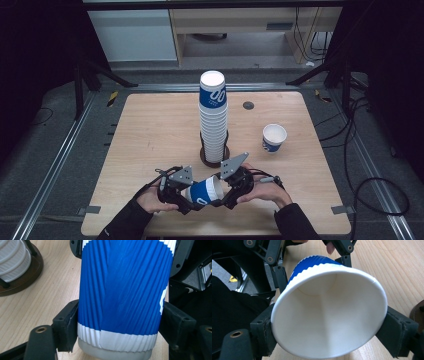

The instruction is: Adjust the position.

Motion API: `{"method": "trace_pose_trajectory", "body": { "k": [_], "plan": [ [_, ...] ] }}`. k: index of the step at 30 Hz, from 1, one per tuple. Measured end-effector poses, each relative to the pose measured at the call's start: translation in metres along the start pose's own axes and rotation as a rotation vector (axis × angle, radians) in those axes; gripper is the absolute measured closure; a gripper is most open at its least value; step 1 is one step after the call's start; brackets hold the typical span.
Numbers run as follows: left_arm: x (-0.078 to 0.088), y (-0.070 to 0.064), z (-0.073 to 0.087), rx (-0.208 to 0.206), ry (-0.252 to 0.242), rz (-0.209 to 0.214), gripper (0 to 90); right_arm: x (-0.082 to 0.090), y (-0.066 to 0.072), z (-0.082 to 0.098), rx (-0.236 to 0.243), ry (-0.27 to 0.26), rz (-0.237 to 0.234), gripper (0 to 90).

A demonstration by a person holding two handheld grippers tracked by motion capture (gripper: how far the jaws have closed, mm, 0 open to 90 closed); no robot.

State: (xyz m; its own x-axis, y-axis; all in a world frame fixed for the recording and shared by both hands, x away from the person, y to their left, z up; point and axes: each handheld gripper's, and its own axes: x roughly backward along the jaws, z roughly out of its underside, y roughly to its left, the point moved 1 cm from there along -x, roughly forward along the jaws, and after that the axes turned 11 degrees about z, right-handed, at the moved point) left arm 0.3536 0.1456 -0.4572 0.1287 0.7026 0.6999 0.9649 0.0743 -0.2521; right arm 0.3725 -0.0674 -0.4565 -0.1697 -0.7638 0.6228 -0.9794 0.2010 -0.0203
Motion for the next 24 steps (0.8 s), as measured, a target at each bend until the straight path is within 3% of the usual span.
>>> {"method": "trace_pose_trajectory", "body": {
  "k": [6,12,19,24],
  "plan": [
    [0.0,-0.001,0.0,-0.004,-0.001,0.013,26.0,0.0,0.001,0.0,0.0,-0.004,-0.009,14.6],
    [0.011,0.003,0.002,0.017,-0.067,-0.004,26.2,0.007,-0.004,-0.003,-0.03,-0.065,0.025,10.6],
    [0.031,0.009,0.006,0.064,-0.214,-0.059,26.1,0.027,-0.016,-0.005,-0.113,-0.179,0.096,9.1],
    [0.039,0.007,0.005,0.062,-0.315,-0.094,26.1,0.034,-0.022,-0.005,-0.169,-0.249,0.117,8.9]
  ]
}}
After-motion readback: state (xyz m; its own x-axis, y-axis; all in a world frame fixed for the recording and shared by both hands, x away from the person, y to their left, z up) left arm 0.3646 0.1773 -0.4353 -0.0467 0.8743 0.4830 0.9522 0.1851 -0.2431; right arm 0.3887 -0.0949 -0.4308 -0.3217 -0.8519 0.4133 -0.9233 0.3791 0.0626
